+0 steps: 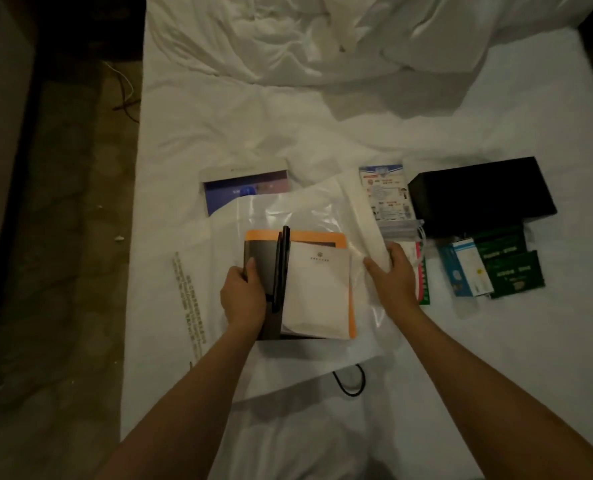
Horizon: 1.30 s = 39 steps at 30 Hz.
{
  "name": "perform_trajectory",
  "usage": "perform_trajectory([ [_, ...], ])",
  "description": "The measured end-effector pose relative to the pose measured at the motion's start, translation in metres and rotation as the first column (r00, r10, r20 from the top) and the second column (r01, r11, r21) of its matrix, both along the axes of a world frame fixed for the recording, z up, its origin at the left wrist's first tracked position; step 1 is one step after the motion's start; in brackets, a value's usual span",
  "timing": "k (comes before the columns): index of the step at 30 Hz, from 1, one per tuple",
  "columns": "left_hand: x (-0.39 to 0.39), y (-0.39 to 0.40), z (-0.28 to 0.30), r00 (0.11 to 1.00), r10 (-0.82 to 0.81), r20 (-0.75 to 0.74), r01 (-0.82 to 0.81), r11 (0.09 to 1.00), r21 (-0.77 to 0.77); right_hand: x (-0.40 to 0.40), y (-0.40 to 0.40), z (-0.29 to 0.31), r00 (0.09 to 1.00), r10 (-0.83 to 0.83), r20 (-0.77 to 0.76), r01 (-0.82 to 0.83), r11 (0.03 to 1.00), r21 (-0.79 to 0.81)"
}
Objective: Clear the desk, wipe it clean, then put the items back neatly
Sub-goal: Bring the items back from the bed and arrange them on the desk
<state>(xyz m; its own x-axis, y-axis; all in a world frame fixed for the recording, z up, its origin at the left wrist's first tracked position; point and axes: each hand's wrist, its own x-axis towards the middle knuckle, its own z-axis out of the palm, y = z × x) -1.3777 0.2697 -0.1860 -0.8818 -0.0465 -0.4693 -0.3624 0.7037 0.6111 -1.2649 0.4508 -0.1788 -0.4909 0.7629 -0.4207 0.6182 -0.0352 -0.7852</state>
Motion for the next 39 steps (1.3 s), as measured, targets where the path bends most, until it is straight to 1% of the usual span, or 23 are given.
perform_trajectory([
  [6,0.003,0.004,0.033,0.999,-0.016,-0.036,0.017,1.000,0.026,0.006,-0.002,0.036,0.990,-0.093,-0.110,0.097,0.995,0.030],
  [11,0.006,0.006,0.083,0.995,-0.052,-0.090,0.059,0.996,0.071,0.017,-0.001,0.087,0.967,-0.143,-0.210,0.155,0.987,0.041],
  [14,0.003,0.006,0.121,0.978,-0.123,-0.169,0.135,0.989,0.060,0.030,0.002,0.127,0.952,-0.166,-0.259,0.186,0.981,0.056],
  [18,0.000,0.011,0.173,0.933,-0.258,-0.251,0.270,0.963,0.014,0.058,0.010,0.183,0.913,-0.221,-0.343,0.259,0.964,0.069],
  [22,0.018,0.031,0.224,0.885,-0.345,-0.312,0.380,0.923,0.059,0.097,0.014,0.237,0.850,-0.323,-0.417,0.385,0.920,0.073],
  [25,0.041,0.047,0.254,0.834,-0.416,-0.364,0.467,0.882,0.062,0.139,0.012,0.265,0.790,-0.413,-0.454,0.501,0.861,0.088],
  [28,0.074,0.067,0.280,0.759,-0.520,-0.392,0.575,0.818,0.029,0.188,0.013,0.285,0.718,-0.500,-0.485,0.601,0.797,0.068],
  [32,0.127,0.094,0.298,0.665,-0.626,-0.408,0.688,0.726,0.007,0.265,0.018,0.304,0.651,-0.581,-0.490,0.691,0.720,0.065],
  [35,0.185,0.120,0.311,0.581,-0.687,-0.437,0.768,0.640,0.016,0.335,0.021,0.318,0.604,-0.611,-0.512,0.737,0.672,0.067],
  [37,0.234,0.136,0.320,0.527,-0.717,-0.456,0.813,0.582,0.024,0.386,0.019,0.324,0.548,-0.650,-0.527,0.786,0.615,0.058],
  [39,0.286,0.150,0.325,0.496,-0.736,-0.460,0.843,0.536,0.052,0.439,0.016,0.331,0.476,-0.687,-0.548,0.834,0.551,0.032],
])
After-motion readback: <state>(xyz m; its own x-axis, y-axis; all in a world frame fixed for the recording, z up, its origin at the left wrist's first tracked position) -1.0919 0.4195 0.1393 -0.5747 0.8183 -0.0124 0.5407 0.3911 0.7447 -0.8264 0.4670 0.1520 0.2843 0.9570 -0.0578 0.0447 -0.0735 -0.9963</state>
